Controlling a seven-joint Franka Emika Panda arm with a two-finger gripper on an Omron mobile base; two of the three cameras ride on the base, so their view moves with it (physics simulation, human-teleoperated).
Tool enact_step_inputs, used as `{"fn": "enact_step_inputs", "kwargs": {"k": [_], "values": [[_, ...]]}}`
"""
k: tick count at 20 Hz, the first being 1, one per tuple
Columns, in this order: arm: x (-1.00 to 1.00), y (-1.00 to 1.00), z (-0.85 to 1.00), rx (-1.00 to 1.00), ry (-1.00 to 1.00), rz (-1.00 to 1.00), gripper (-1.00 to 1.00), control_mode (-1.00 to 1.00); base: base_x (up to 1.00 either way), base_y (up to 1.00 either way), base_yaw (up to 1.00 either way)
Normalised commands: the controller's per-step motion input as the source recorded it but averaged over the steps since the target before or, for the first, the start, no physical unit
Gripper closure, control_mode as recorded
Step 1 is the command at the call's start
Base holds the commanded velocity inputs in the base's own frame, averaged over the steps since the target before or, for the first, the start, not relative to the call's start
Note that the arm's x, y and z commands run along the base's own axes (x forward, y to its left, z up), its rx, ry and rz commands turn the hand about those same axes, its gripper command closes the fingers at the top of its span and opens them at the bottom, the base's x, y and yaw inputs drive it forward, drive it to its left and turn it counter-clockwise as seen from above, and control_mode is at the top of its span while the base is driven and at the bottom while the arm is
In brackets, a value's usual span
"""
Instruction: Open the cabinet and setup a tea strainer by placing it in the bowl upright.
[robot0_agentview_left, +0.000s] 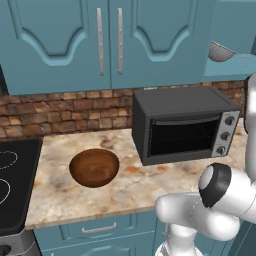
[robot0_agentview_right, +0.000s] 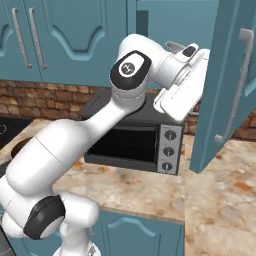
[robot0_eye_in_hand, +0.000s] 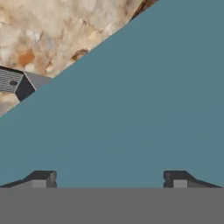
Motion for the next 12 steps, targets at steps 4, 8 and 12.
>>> {"fn": "enact_step_inputs", "kwargs": {"k": [4,8,12], "values": [[0.00,-0.78,0.00,0.07,0.00,0.15,-1.00,-1.00,0.00,0.00,0.00],[-0.01,-0.11,0.00,0.13,-0.08,0.02,-1.00,-1.00,0.00,0.00,0.00],[0.27,0.44,0.00,0.35,-0.11,0.17,-1.00,-1.00,0.00,0.00,0.00]]}}
